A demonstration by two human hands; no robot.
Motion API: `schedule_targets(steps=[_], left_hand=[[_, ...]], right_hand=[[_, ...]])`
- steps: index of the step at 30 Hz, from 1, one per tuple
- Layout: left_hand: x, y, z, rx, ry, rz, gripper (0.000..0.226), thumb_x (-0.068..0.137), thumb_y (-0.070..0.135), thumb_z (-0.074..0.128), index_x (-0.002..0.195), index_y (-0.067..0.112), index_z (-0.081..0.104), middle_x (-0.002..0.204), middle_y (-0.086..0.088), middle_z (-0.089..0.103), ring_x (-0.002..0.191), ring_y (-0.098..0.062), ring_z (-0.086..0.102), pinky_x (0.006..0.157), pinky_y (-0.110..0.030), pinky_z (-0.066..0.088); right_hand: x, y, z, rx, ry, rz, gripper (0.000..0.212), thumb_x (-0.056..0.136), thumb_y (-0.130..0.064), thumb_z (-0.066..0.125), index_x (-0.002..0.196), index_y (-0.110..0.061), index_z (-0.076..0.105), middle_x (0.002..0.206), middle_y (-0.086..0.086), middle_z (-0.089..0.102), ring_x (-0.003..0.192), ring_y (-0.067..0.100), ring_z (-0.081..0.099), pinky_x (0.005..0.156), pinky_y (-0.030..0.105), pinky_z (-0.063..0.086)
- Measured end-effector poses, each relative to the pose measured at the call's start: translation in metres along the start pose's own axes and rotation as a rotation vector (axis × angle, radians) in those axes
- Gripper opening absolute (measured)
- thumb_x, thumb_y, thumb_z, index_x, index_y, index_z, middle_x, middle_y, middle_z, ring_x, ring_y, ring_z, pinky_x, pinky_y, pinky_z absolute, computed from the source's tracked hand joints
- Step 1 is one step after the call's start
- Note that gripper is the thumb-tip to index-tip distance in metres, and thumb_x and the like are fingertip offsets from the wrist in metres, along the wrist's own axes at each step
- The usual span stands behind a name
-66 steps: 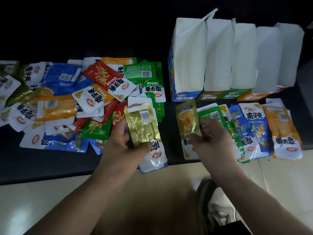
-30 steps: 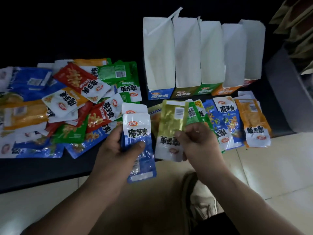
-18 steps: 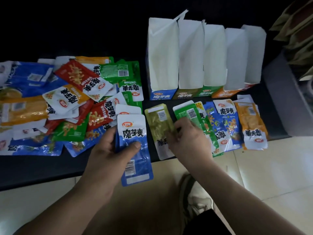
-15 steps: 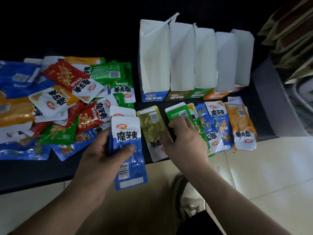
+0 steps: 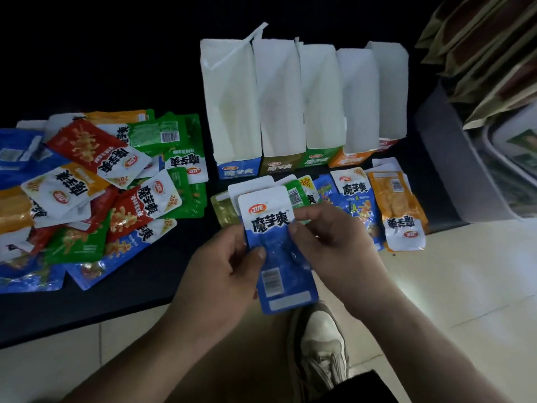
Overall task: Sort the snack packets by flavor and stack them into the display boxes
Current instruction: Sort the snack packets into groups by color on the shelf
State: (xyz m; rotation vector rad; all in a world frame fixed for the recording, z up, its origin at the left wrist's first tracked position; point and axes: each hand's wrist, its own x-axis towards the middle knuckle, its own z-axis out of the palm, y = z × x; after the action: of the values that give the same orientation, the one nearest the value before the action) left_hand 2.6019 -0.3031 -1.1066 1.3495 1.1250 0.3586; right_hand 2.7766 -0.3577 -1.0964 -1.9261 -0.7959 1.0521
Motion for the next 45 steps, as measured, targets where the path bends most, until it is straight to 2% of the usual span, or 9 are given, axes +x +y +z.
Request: schedule_targets(steps=[5, 9, 13, 19, 23, 26, 33, 39, 45], left_hand=[[0.007, 0.008, 0.027, 0.059, -0.034, 0.066, 0.021, 0.105, 0.024, 0.054, 0.118, 0.036, 0.066, 0.105, 0.019, 0.076, 0.09, -0.004, 0.075, 0.067, -0.028, 0.062], [0.02, 0.014, 0.051, 0.255, -0.165, 0.15, 0.03, 0.105, 0.03, 0.053, 0.129, 0.048, 0.057, 0.097, 0.014, 0.075, 0.083, -0.007, 0.072, 0.077, -0.049, 0.061], [0.033, 0.023, 0.066, 0.392, -0.221, 0.168, 0.053, 0.101, 0.034, 0.062, 0.149, 0.046, 0.043, 0.102, 0.029, 0.065, 0.091, 0.004, 0.065, 0.075, -0.025, 0.054], [0.035, 0.019, 0.07, 0.378, -0.22, 0.123, 0.048, 0.101, 0.033, 0.062, 0.145, 0.048, 0.047, 0.105, 0.03, 0.065, 0.095, 0.003, 0.066, 0.086, -0.032, 0.057], [0.034, 0.015, 0.071, 0.353, -0.219, 0.086, 0.044, 0.102, 0.03, 0.061, 0.141, 0.046, 0.051, 0.109, 0.031, 0.065, 0.093, -0.002, 0.068, 0.086, -0.034, 0.058], [0.032, 0.013, 0.072, 0.34, -0.218, 0.083, 0.036, 0.101, 0.03, 0.062, 0.133, 0.045, 0.057, 0.11, 0.035, 0.063, 0.093, -0.002, 0.068, 0.08, -0.028, 0.056], [0.03, 0.004, 0.058, 0.347, -0.164, 0.103, 0.027, 0.099, 0.036, 0.063, 0.124, 0.045, 0.063, 0.109, 0.03, 0.065, 0.093, 0.0, 0.066, 0.078, -0.026, 0.057], [0.027, -0.001, 0.053, 0.321, -0.135, 0.113, 0.02, 0.1, 0.03, 0.064, 0.118, 0.04, 0.067, 0.104, 0.039, 0.058, 0.095, 0.014, 0.059, 0.068, -0.005, 0.046], [0.027, -0.003, 0.051, 0.306, -0.125, 0.126, 0.021, 0.1, 0.029, 0.065, 0.119, 0.039, 0.068, 0.096, 0.043, 0.057, 0.086, 0.017, 0.058, 0.064, -0.004, 0.045]], right_hand=[[-0.004, 0.004, -0.025, 0.094, -0.057, 0.035, 0.036, 0.095, -0.004, 0.07, 0.116, -0.031, 0.064, 0.098, -0.007, 0.078, 0.091, 0.007, 0.075, 0.07, 0.031, 0.064], [0.001, 0.018, -0.051, 0.16, 0.1, 0.094, 0.046, 0.093, 0.001, 0.069, 0.123, -0.032, 0.062, 0.1, 0.0, 0.077, 0.091, 0.018, 0.076, 0.076, 0.047, 0.065], [0.019, 0.029, -0.09, 0.048, 0.355, 0.072, 0.044, 0.093, 0.002, 0.065, 0.119, -0.034, 0.063, 0.095, -0.004, 0.074, 0.085, 0.016, 0.074, 0.072, 0.049, 0.064], [0.038, 0.041, -0.109, 0.104, 0.46, 0.183, 0.025, 0.099, -0.001, 0.051, 0.105, -0.025, 0.057, 0.095, -0.006, 0.068, 0.083, 0.014, 0.065, 0.054, 0.03, 0.055], [0.045, 0.047, -0.106, 0.048, 0.429, 0.204, 0.026, 0.101, -0.005, 0.05, 0.112, -0.029, 0.055, 0.101, -0.014, 0.064, 0.09, 0.013, 0.062, 0.069, 0.047, 0.064], [0.052, 0.045, -0.102, -0.06, 0.387, 0.157, 0.027, 0.098, -0.007, 0.053, 0.1, -0.035, 0.054, 0.103, -0.011, 0.07, 0.094, 0.02, 0.068, 0.071, 0.052, 0.064], [0.061, 0.047, -0.097, -0.651, 0.443, -0.014, 0.008, 0.098, -0.022, 0.061, 0.103, -0.027, 0.065, 0.083, -0.005, 0.06, 0.076, 0.025, 0.054, 0.062, 0.035, 0.047], [0.063, 0.059, -0.097, -0.594, 0.559, -0.292, 0.014, 0.089, -0.005, 0.067, 0.084, -0.016, 0.074, 0.075, 0.005, 0.072, 0.063, 0.028, 0.064, 0.051, 0.025, 0.042], [0.058, 0.061, -0.101, -0.509, 0.6, -0.161, 0.013, 0.091, -0.01, 0.065, 0.085, -0.021, 0.067, 0.075, -0.004, 0.069, 0.07, 0.02, 0.063, 0.058, 0.026, 0.041]])
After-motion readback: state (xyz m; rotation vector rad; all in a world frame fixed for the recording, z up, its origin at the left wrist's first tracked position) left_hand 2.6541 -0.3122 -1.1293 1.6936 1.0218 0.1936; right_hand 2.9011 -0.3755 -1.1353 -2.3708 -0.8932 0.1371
